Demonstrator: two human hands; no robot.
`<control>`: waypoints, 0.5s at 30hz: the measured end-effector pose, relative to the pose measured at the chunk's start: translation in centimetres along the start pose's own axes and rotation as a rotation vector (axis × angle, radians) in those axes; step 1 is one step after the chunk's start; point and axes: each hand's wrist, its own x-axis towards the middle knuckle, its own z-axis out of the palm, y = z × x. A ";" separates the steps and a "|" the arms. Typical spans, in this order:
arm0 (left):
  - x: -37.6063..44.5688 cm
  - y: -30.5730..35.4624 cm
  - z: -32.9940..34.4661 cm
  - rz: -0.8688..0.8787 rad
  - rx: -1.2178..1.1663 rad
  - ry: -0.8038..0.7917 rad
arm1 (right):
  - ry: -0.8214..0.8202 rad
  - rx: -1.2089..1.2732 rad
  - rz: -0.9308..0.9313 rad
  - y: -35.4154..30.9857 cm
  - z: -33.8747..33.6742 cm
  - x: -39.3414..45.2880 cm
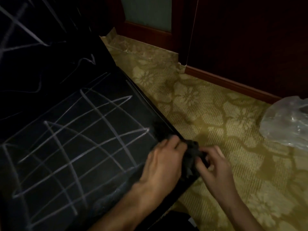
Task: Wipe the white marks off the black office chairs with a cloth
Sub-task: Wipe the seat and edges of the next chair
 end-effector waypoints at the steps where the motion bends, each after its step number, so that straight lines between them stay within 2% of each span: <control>1: 0.8 -1.1 -0.6 -0.043 -0.009 0.024 | -0.016 -0.046 -0.019 -0.5 0.5 1.5; 6: 3.4 -5.0 -2.4 -0.135 -0.050 0.189 | -0.011 -0.190 -0.113 -2.3 3.6 7.9; 12: 0.8 -2.9 -1.2 -0.076 -0.041 0.109 | -0.108 -0.210 -0.183 -1.2 0.4 4.2; 15: 0.3 -3.2 -2.1 -0.047 -0.025 0.070 | -0.106 -0.241 -0.215 -2.0 1.1 4.4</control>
